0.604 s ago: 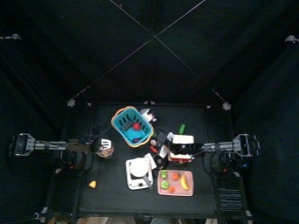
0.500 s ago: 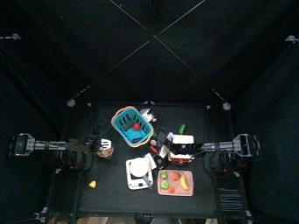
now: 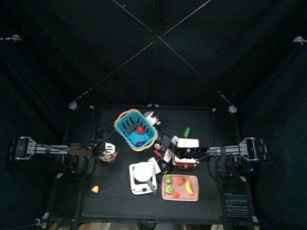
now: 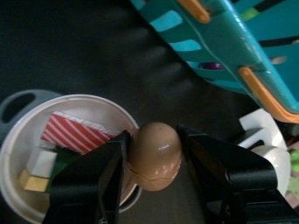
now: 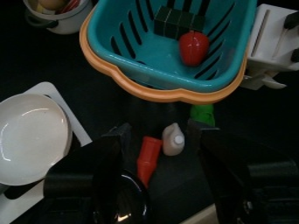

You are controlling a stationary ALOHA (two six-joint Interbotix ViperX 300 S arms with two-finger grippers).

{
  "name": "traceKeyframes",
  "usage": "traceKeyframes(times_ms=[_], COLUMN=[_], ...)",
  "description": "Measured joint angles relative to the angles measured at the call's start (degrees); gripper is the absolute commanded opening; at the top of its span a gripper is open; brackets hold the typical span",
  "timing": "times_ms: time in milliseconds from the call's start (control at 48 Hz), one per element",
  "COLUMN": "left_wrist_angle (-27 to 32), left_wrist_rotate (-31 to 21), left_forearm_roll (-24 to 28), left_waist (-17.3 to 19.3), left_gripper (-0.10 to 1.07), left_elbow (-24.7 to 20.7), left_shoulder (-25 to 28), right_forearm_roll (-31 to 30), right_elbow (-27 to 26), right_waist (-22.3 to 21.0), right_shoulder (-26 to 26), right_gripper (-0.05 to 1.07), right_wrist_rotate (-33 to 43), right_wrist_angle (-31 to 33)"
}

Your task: Place egg on pan

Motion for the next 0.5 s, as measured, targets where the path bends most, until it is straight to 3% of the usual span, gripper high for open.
traceKeyframes(times_ms=[292, 500], left_wrist_angle=[-12.22, -22.59], left_wrist_rotate=[0.18, 0.26], left_forearm_roll=[10.37, 18.02], left_waist=[-3.6, -5.1], left_gripper=[0.79, 0.79], left_elbow=[-0.97, -3.6], left_shoulder=[0.44, 4.66], right_forearm_roll=[0.0, 0.0], right_elbow=[0.35, 0.97], right_waist=[0.0, -0.09], right_shoulder=[-0.09, 0.0], right_gripper=[0.89, 0.89], right_wrist_rotate=[0.0, 0.0], right_wrist_angle=[0.0, 0.09])
